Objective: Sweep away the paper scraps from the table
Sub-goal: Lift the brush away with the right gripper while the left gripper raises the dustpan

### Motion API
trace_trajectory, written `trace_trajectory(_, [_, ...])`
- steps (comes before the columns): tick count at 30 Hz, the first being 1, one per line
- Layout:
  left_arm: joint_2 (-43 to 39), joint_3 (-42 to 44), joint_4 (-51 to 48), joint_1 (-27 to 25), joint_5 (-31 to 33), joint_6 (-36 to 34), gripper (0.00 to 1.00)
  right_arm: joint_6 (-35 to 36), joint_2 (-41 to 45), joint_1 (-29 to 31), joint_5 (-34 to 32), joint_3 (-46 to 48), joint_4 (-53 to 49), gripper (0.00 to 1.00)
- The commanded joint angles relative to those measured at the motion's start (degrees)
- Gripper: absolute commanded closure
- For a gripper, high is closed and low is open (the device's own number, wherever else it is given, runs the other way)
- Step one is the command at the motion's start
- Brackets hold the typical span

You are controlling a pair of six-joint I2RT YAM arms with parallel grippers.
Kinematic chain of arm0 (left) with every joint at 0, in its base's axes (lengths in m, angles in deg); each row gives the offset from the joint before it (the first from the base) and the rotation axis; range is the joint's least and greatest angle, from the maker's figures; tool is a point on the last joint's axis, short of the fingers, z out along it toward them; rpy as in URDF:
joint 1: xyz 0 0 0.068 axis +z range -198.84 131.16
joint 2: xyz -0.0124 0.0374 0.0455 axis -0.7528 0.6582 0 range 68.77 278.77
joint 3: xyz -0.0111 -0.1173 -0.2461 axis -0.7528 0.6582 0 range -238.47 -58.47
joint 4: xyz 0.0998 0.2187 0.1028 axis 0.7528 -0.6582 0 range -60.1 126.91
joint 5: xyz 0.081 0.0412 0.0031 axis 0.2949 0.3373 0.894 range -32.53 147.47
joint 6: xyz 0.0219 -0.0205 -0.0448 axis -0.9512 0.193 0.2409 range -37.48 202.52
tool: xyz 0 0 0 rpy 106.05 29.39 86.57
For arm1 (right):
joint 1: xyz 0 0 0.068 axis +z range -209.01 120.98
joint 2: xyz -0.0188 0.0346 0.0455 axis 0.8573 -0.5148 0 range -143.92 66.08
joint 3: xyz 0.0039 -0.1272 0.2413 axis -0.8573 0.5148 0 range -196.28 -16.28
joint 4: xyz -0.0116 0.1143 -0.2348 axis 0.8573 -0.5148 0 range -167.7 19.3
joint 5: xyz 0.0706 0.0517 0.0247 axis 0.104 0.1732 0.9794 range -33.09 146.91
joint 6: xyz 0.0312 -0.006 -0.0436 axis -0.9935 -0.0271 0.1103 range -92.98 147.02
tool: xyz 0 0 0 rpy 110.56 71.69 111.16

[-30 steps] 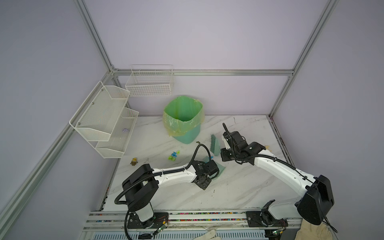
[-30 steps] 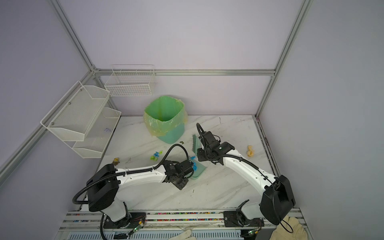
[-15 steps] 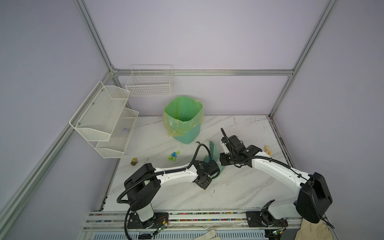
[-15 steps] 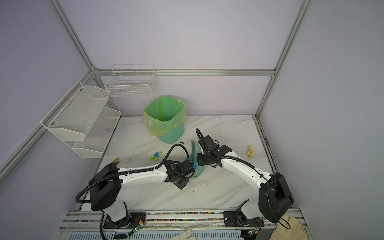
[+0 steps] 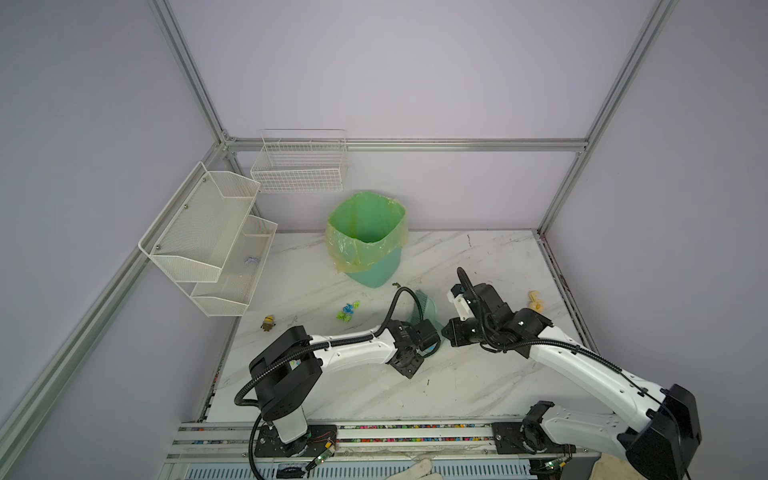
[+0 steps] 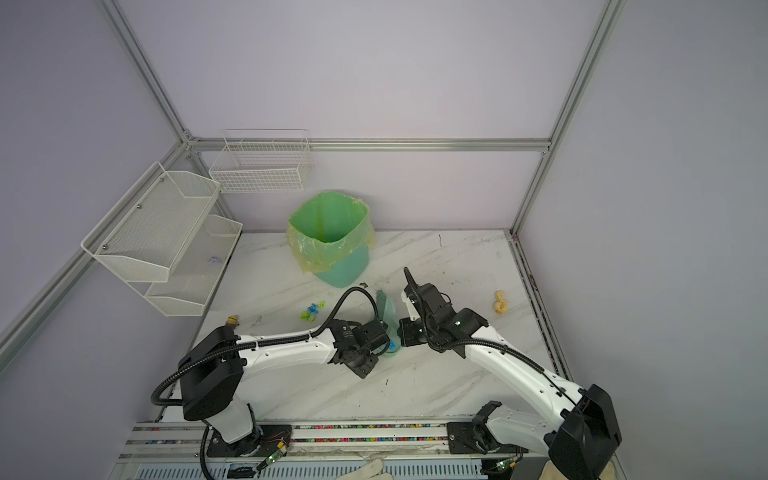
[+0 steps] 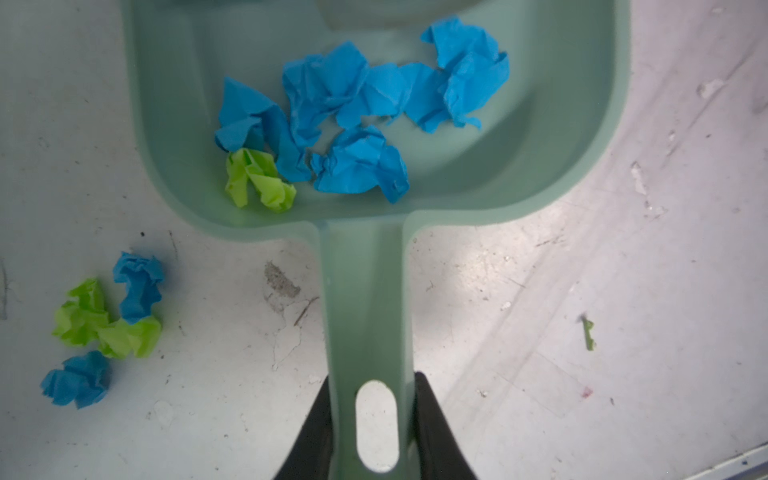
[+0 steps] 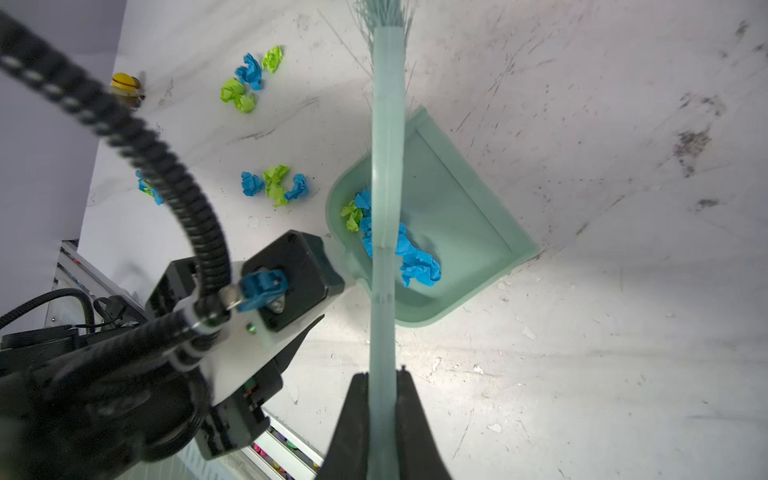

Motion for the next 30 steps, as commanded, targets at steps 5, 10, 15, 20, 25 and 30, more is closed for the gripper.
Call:
trace_trajectory(5, [0.61, -5.9, -0.94, 0.02, -0.83, 1.7, 1.0, -6.17, 4.67, 0.24, -11.41, -2.66, -4.37, 1.0])
trace_trajectory(10, [-1.02, -7.02, 0.59, 0.03, -0.45, 2.03, 1.0, -7.42, 5.43, 0.24, -14.09, -1.68, -3.19, 1.0])
trace_trajectory(15, [-0.73, -7.51, 1.57, 0.18, -0.65, 2.66, 1.0, -7.25, 6.42, 0.24, -15.34, -1.95, -2.36, 1.0])
trace_trajectory(20, [-0.52, -8.81, 0.34, 0.17, 1.21, 3.45, 1.0, -6.6, 5.38, 0.24, -16.57, -3.73, -2.11, 1.0])
trace_trajectory(25, [-2.44, -10.29, -0.19, 0.38, 1.38, 3.54, 1.0, -6.33, 4.33, 0.24, -20.24, -5.7, -2.08, 1.0])
trace_trajectory(30, [-4.34, -12.28, -0.25, 0.52, 0.67, 2.71, 1.0, -7.36, -0.3, 0.01, -26.95, -8.64, -2.89, 1.0])
